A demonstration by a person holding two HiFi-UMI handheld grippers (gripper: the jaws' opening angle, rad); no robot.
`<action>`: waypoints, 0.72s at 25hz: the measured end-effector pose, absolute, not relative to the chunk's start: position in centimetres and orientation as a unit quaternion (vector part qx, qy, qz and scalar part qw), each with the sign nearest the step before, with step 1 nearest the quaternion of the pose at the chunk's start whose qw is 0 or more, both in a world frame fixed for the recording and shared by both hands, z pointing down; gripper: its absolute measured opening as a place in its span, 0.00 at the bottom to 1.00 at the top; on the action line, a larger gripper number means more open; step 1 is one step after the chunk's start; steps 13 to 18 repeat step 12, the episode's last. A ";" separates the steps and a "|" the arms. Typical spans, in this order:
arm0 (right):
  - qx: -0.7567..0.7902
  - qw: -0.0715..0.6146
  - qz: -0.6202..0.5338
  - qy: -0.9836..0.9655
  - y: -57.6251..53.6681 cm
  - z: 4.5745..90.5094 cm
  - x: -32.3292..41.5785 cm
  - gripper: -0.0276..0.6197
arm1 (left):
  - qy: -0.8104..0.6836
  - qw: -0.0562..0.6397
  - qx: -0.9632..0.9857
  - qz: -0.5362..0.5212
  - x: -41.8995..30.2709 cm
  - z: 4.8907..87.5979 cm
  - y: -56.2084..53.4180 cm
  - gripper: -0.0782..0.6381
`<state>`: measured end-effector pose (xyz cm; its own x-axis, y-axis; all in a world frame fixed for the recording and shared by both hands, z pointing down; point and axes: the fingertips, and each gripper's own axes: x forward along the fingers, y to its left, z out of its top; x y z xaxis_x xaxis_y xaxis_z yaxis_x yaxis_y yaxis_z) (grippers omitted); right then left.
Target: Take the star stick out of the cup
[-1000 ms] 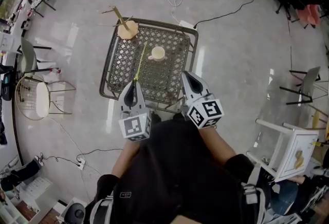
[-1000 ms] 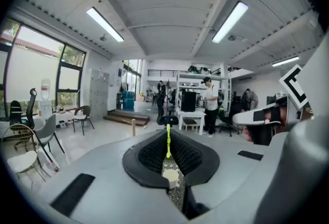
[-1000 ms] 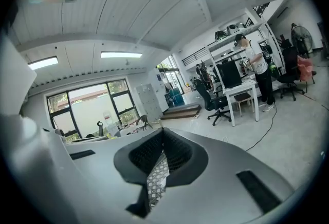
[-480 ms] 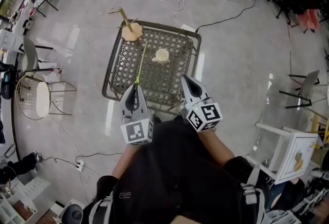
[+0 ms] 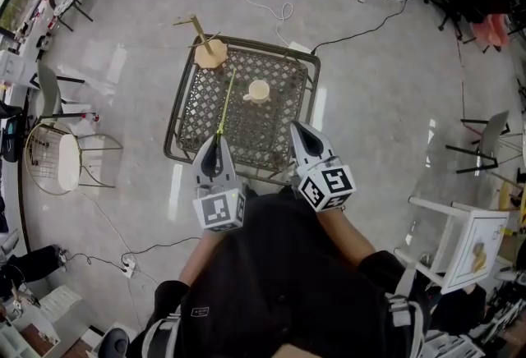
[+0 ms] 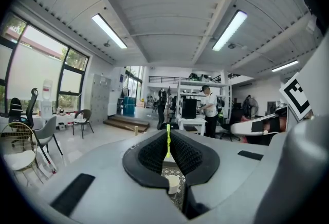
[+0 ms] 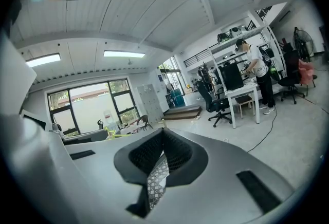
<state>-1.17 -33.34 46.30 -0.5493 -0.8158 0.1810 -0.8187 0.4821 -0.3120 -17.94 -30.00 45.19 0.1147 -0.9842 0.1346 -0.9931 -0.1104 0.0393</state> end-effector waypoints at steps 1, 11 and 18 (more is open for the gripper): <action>0.475 0.004 0.183 -0.861 -33.2 46.3 -1.1 0.06 | -0.664 0.060 0.745 0.037 -17.9 45.2 -29.9 0.15; 0.478 0.003 0.183 -0.859 -32.6 46.2 -0.9 0.06 | -0.660 0.063 0.747 0.037 -17.7 45.4 -29.5 0.15; 0.478 0.002 0.183 -0.859 -32.5 46.2 -0.7 0.06 | -0.661 0.063 0.747 0.037 -17.6 45.4 -29.5 0.15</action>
